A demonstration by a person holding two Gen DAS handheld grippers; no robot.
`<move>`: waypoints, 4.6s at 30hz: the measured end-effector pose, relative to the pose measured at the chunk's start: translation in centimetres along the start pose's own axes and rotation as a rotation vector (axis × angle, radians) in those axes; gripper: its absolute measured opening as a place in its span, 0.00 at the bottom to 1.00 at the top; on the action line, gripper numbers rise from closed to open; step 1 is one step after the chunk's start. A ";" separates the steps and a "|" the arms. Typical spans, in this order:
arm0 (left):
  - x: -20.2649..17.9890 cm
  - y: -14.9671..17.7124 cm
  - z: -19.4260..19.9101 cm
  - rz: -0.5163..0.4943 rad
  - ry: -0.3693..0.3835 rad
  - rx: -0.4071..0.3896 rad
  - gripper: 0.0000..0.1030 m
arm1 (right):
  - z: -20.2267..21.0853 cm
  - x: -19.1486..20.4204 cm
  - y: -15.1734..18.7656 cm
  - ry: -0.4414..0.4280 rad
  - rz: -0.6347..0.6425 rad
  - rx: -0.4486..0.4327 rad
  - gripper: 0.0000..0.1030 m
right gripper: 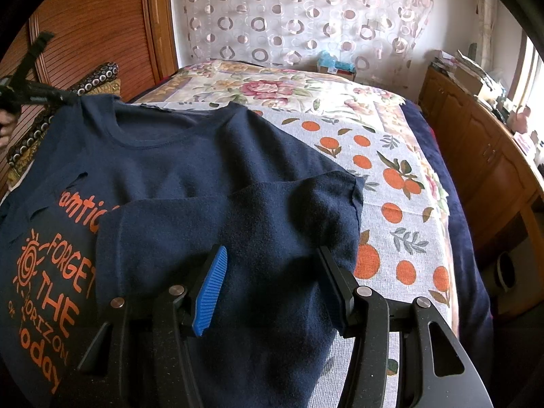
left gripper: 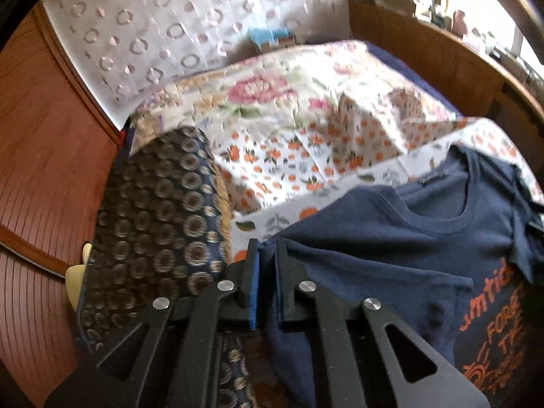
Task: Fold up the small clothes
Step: 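Grasp the shirt with the right gripper while the left gripper keeps holding it, then lift the shirt with both grippers and fold it over onto itself, then release, then withdraw both open grippers and reposition them at the shirt's edge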
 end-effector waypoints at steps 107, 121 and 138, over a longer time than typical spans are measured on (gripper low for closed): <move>-1.1 24.2 4.3 0.144 0.140 -0.165 0.71 | 13.0 0.2 11.7 -0.112 -0.058 -0.086 0.10; -1.1 25.3 1.6 0.171 0.156 -0.099 0.71 | 17.0 -3.1 14.7 0.033 -0.214 -0.205 0.05; 0.2 24.6 1.5 0.162 0.116 -0.070 0.71 | 12.0 -2.6 11.7 -0.048 -0.116 -0.057 0.59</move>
Point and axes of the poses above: each gripper's, at about its wrist camera, not at the fingertips, and z roughly against the way its jaws point, x to its left, y to its underside, the point moved 8 cm from there along -z, roughly the way its jaws point, and after that the axes turned 12 degrees about x, right-handed, at the moved point
